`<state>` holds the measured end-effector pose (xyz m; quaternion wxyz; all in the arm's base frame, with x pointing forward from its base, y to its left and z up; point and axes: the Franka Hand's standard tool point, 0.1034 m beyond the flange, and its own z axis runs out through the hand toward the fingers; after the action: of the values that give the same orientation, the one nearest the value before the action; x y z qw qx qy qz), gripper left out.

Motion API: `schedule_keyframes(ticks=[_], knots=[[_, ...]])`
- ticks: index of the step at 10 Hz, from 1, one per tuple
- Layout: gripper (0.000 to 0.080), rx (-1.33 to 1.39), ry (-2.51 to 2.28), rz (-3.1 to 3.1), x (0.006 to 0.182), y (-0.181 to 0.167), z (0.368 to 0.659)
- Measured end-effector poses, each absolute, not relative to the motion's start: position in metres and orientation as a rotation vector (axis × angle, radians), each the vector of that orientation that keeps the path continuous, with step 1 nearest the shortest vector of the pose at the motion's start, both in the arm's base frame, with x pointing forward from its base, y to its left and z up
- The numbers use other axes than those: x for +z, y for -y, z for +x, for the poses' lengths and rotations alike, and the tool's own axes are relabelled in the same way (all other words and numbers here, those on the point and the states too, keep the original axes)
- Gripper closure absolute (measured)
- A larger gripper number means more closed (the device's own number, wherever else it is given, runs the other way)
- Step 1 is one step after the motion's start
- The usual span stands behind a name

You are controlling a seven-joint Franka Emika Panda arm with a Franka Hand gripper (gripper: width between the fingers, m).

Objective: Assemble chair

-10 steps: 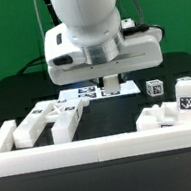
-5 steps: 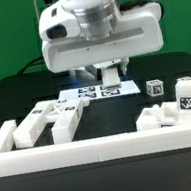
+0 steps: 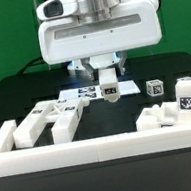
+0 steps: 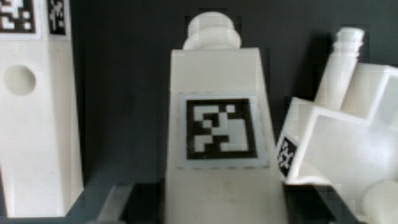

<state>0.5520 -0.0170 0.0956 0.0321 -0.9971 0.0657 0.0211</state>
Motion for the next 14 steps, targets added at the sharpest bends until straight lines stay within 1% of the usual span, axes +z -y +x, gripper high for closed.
schedule_keyframes(ticks=[2, 3, 5, 6, 8, 9, 11, 12, 13, 14], knots=[[0.0508, -0.081, -0.193, -3.083, 0.104, 0.019, 0.563], [0.0508, -0.207, -0.189, -3.091, 0.111, 0.019, 0.573], [0.0508, -0.378, -0.182, -3.093, 0.119, 0.018, 0.581], [0.0508, -0.535, -0.177, -3.095, 0.121, 0.022, 0.585], [0.0508, -0.729, -0.168, -3.093, 0.118, 0.027, 0.581], [0.0508, -0.717, -0.174, -3.091, 0.117, 0.024, 0.581], [0.0508, -0.715, -0.166, -3.068, 0.125, 0.004, 0.594], [0.0508, -0.722, -0.149, -3.059, 0.127, -0.009, 0.598], [0.0508, -0.726, -0.131, -3.058, 0.127, -0.014, 0.601], [0.0508, -0.724, -0.132, -3.061, 0.126, -0.012, 0.600]])
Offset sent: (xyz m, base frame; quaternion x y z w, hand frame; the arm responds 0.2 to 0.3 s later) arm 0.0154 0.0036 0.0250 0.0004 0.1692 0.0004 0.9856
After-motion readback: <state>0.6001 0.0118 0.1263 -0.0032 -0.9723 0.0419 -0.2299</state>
